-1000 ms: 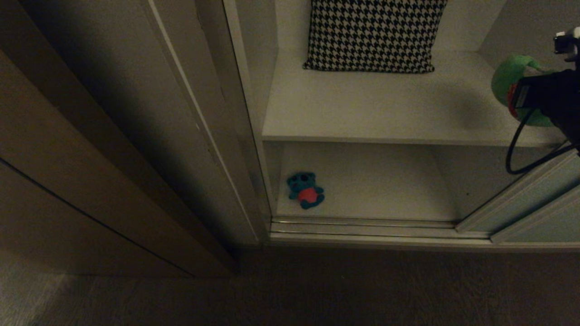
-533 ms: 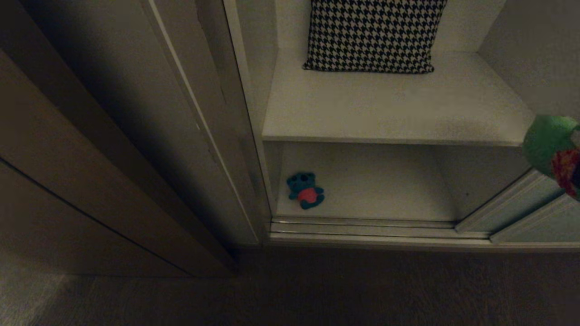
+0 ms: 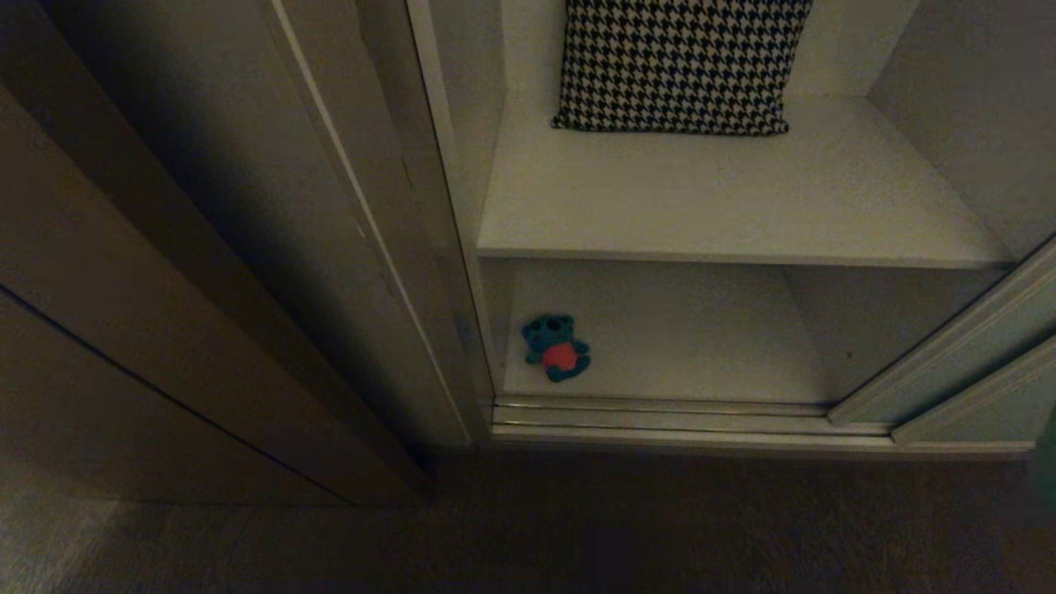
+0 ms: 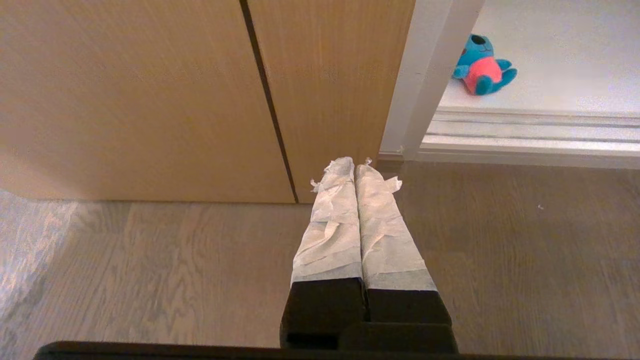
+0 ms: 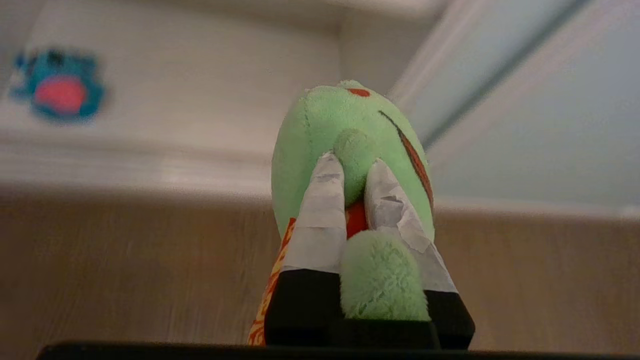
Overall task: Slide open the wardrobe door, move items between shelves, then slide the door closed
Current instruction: Place the green doll on the lower shelf
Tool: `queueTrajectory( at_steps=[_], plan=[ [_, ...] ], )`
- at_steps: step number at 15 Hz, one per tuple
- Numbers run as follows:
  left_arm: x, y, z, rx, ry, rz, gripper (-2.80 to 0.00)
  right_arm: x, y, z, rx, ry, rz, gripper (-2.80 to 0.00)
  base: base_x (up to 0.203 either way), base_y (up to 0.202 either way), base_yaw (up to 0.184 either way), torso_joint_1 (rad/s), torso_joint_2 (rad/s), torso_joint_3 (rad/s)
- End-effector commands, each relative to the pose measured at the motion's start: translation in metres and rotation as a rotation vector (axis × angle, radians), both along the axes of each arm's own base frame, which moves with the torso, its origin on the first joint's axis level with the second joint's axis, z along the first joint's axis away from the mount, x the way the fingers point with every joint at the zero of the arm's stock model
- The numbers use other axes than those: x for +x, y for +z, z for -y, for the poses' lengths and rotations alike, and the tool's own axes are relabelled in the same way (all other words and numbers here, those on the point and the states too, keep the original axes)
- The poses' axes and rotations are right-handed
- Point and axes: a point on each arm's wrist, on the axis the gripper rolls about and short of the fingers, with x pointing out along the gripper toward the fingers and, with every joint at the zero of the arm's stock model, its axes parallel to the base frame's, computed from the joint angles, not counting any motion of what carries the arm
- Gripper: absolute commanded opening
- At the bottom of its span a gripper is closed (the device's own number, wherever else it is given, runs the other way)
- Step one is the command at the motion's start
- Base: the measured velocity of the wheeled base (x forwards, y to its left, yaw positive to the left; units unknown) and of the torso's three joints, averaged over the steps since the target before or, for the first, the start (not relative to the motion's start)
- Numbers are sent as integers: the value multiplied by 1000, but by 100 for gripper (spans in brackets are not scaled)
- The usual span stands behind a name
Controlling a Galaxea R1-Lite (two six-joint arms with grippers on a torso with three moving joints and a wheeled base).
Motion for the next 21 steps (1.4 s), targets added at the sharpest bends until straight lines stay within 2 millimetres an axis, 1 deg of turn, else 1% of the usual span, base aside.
queueTrajectory(
  at_steps=[1,2,3,4,6,8,9,11,13,14,16,21],
  plan=[
    [0,0,0,1,0,-1,-280,-33,-28,-3,13,3,-33,-280,0,0,0,0,0,0],
    [0,0,0,1,0,-1,-280,-33,-37,-3,26,7,-85,-280,0,0,0,0,0,0],
    [0,0,0,1,0,-1,-280,-34,-38,-3,31,29,-89,-280,0,0,0,0,0,0],
    [0,0,0,1,0,-2,-280,-38,-41,-3,39,55,-80,-280,0,0,0,0,0,0],
    [0,0,0,1,0,-1,-280,-51,-57,-3,61,84,-123,-280,0,0,0,0,0,0],
    [0,0,0,1,0,-2,-280,-63,-72,-3,61,92,-83,-280,0,0,0,0,0,0],
    [0,0,0,1,0,-2,-280,-65,-78,-3,70,93,-77,-280,0,0,0,0,0,0],
    [0,0,0,1,0,-1,-280,-59,-90,-3,121,102,-85,-280,0,0,0,0,0,0],
    [0,0,0,1,0,-1,-280,-50,-99,-5,127,210,-19,-280,0,0,0,0,0,0],
    [0,0,0,1,0,-1,-280,-49,-101,-6,123,218,-21,-280,0,0,0,0,0,0],
    [0,0,0,1,0,-2,-280,-49,-99,-6,118,222,-10,-280,0,0,0,0,0,0],
    [0,0,0,1,0,-2,-280,-49,-99,-5,158,214,-5,-280,0,0,0,0,0,0]
  ],
)
